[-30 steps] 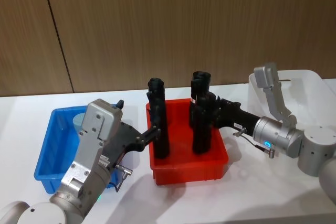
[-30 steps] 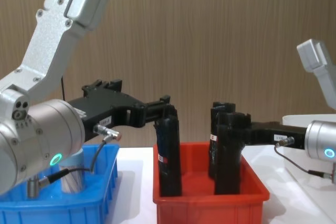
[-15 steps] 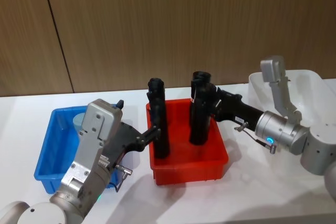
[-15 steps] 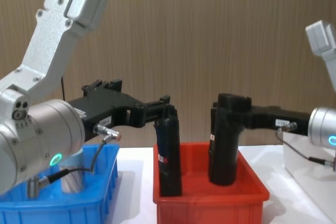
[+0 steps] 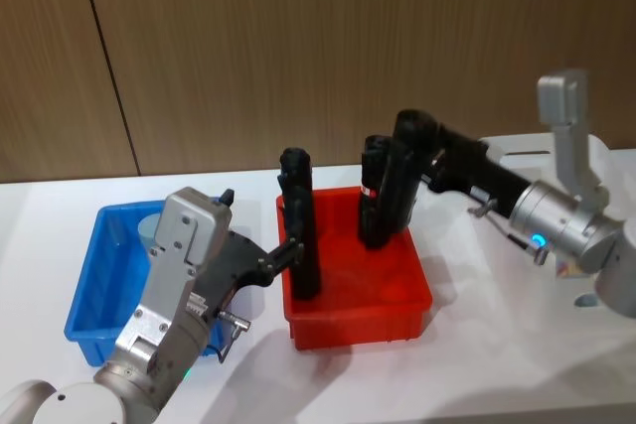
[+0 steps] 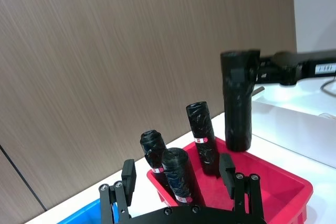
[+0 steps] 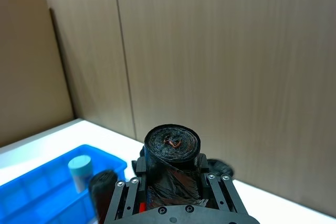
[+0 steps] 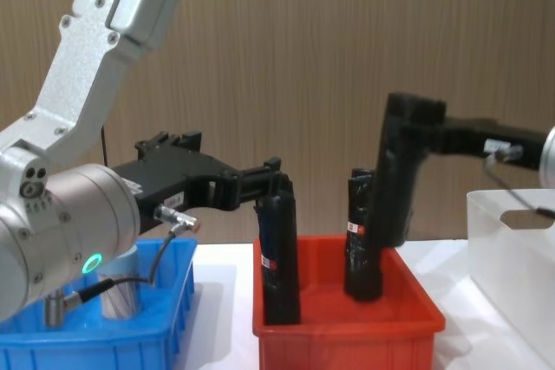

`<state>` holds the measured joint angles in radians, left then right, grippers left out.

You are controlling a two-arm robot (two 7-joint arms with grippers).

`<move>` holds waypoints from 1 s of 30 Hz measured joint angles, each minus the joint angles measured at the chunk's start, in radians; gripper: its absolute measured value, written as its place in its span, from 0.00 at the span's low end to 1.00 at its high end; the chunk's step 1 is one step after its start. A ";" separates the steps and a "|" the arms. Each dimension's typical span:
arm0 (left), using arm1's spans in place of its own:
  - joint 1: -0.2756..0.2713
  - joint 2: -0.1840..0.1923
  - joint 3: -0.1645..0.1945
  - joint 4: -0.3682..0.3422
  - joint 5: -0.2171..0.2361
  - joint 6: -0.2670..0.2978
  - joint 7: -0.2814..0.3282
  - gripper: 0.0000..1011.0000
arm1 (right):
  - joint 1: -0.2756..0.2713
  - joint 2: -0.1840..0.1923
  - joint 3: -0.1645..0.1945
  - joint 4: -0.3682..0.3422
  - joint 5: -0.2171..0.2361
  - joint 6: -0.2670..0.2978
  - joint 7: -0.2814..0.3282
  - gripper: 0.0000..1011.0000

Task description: Pick the cotton swabs from the blue box and place them into the white box.

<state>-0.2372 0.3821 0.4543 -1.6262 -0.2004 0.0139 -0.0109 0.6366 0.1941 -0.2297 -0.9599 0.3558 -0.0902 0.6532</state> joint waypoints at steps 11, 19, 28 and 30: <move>0.000 0.000 0.000 0.000 0.000 0.000 0.000 0.99 | -0.072 0.057 0.053 -0.196 0.012 0.042 -0.112 0.53; 0.000 0.000 0.000 0.000 0.000 0.000 0.000 0.99 | -0.117 0.096 0.089 -0.304 -0.001 0.065 -0.203 0.53; 0.000 0.000 0.000 0.000 0.000 0.000 0.000 0.99 | -0.162 0.134 0.123 -0.393 -0.038 0.095 -0.305 0.53; 0.000 0.000 0.000 0.000 0.000 0.000 0.000 0.99 | -0.176 0.144 0.133 -0.414 -0.049 0.105 -0.331 0.53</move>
<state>-0.2371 0.3821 0.4542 -1.6262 -0.2004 0.0138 -0.0109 0.4604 0.3385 -0.0967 -1.3743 0.3064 0.0143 0.3224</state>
